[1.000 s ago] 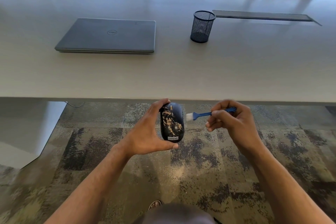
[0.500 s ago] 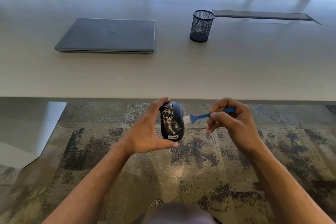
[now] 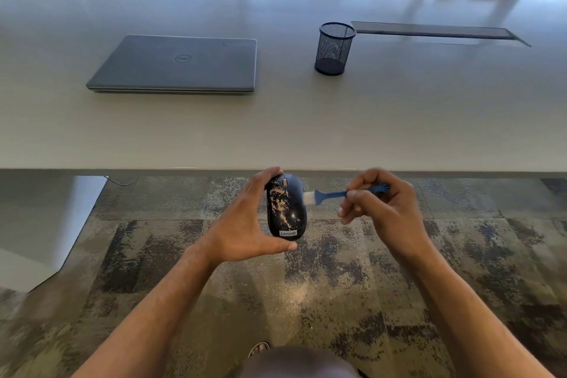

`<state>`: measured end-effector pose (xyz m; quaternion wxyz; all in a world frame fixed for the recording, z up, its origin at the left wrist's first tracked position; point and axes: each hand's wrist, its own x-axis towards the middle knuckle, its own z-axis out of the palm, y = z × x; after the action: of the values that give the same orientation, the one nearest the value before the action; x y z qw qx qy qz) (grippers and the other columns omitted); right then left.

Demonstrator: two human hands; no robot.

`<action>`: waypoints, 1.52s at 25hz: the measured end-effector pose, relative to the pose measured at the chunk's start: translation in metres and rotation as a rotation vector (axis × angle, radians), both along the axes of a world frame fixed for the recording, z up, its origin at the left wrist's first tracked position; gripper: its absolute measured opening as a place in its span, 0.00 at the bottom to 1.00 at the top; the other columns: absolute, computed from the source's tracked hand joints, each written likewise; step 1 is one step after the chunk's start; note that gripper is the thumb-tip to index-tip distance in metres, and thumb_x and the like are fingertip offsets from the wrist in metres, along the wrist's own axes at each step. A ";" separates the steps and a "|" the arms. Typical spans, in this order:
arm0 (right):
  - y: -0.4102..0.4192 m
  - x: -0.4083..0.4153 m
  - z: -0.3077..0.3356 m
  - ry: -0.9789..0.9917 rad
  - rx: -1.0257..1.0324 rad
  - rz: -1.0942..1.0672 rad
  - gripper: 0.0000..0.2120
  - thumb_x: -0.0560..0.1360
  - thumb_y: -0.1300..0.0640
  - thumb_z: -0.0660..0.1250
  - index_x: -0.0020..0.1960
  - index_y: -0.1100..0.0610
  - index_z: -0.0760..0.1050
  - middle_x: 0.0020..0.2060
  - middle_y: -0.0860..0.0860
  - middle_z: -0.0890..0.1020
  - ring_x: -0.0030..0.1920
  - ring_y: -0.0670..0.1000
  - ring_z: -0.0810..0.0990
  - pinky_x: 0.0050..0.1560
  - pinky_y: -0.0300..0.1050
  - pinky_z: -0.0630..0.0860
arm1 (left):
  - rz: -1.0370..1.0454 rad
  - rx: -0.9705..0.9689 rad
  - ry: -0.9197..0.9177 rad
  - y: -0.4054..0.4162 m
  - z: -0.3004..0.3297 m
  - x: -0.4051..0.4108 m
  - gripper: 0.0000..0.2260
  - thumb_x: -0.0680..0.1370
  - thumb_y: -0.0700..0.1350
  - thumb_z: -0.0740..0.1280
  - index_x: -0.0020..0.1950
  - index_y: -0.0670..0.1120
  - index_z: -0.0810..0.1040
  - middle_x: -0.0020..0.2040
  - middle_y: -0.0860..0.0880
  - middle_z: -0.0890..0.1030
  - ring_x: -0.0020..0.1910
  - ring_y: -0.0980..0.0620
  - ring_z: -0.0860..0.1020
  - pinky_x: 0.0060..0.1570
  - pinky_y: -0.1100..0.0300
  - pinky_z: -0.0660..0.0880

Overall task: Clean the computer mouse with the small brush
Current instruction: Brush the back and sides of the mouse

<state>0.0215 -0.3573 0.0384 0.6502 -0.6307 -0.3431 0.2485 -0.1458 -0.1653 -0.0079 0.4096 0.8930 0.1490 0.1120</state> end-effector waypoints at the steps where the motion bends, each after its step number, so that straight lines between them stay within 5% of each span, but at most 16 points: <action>1: 0.005 -0.001 0.000 -0.002 0.014 0.005 0.03 0.76 0.68 0.67 0.46 0.62 0.78 0.33 0.60 0.83 0.33 0.58 0.83 0.36 0.48 0.82 | -0.005 -0.005 -0.003 0.000 0.000 0.002 0.55 0.61 0.57 0.82 0.79 0.56 0.52 0.70 0.60 0.62 0.70 0.56 0.64 0.68 0.58 0.60; 6: 0.007 -0.004 -0.007 0.003 -0.040 0.009 0.06 0.77 0.71 0.66 0.46 0.62 0.78 0.33 0.60 0.83 0.33 0.58 0.84 0.35 0.47 0.82 | -0.003 -0.008 -0.021 0.001 -0.001 0.003 0.55 0.61 0.56 0.83 0.78 0.58 0.51 0.67 0.67 0.60 0.69 0.58 0.64 0.65 0.65 0.59; 11: 0.004 0.003 0.002 0.037 -0.005 -0.068 0.03 0.74 0.63 0.68 0.43 0.58 0.79 0.33 0.59 0.83 0.32 0.56 0.83 0.34 0.45 0.82 | -0.003 -0.011 -0.012 0.000 0.000 0.005 0.54 0.61 0.59 0.81 0.78 0.58 0.51 0.69 0.60 0.61 0.70 0.55 0.64 0.68 0.56 0.60; 15: 0.019 -0.002 -0.001 -0.001 -0.031 -0.026 0.03 0.77 0.68 0.67 0.46 0.62 0.78 0.33 0.59 0.84 0.32 0.58 0.84 0.34 0.47 0.82 | -0.006 -0.033 -0.010 -0.003 0.002 0.010 0.54 0.59 0.64 0.78 0.77 0.63 0.50 0.71 0.60 0.62 0.70 0.57 0.64 0.69 0.59 0.60; 23: 0.012 0.004 0.001 0.001 -0.048 -0.102 0.02 0.73 0.61 0.69 0.45 0.60 0.79 0.32 0.58 0.84 0.32 0.57 0.84 0.33 0.45 0.82 | 0.006 -0.033 0.004 0.003 -0.001 0.011 0.54 0.60 0.63 0.80 0.78 0.59 0.52 0.71 0.59 0.62 0.70 0.55 0.65 0.69 0.55 0.62; 38: 0.039 0.004 0.007 -0.098 -0.104 -0.063 0.03 0.76 0.66 0.68 0.46 0.60 0.78 0.33 0.57 0.85 0.33 0.58 0.85 0.37 0.54 0.84 | -0.016 -0.024 -0.022 0.008 0.001 0.018 0.55 0.60 0.61 0.81 0.79 0.55 0.53 0.74 0.55 0.64 0.71 0.56 0.66 0.69 0.59 0.63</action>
<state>0.0254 -0.3178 0.0451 0.6063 -0.6856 -0.3412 0.2143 -0.1280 -0.1577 -0.0065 0.4226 0.8880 0.1386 0.1171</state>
